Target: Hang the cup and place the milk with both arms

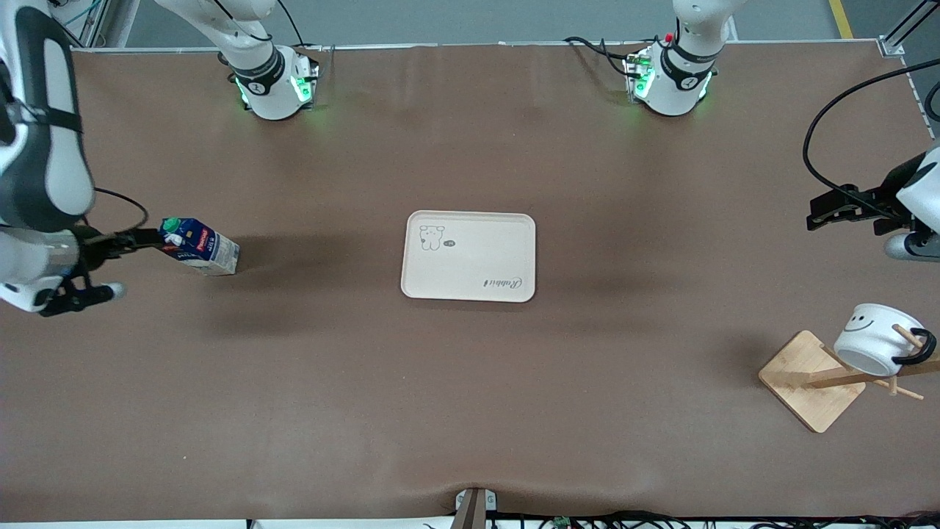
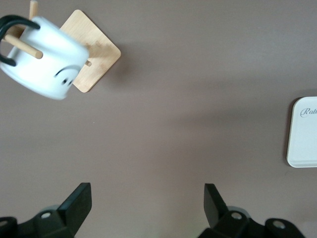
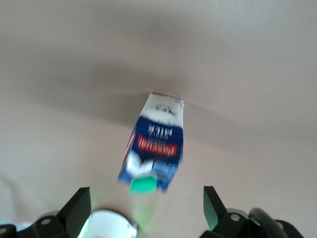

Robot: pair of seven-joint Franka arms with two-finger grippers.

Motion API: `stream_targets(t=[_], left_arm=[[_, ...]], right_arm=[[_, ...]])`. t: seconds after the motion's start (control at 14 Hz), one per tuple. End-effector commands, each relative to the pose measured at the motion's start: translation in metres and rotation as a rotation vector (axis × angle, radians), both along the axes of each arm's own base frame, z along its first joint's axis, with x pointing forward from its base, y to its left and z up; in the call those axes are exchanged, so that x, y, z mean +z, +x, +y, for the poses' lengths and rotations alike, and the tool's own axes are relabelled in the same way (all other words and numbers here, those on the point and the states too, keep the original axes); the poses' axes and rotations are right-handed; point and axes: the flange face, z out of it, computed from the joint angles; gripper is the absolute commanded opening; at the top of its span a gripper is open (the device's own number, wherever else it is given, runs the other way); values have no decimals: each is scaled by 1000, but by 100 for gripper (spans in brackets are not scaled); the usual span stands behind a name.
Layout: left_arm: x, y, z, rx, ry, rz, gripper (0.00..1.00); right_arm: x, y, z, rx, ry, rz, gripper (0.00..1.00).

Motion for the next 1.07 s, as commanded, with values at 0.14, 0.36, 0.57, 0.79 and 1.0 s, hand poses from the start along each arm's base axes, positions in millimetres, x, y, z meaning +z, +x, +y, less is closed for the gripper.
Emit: stream_targets(t=[0.14, 0.36, 0.57, 0.79, 1.0], left_arm=[[20, -10, -15, -19, 28, -25, 100], [31, -19, -35, -32, 62, -45, 100], [36, -31, -41, -30, 85, -20, 100], [41, -46, -50, -34, 93, -22, 100], [41, -61, -55, -22, 76, -20, 100]], right_arm=[[131, 9, 10, -144, -93, -148, 100], [155, -6, 38, -309, -147, -137, 100], [171, -11, 42, -320, -131, -171, 100], [204, -29, 61, -311, -94, -234, 100], [186, -60, 43, -370, -19, -230, 100]])
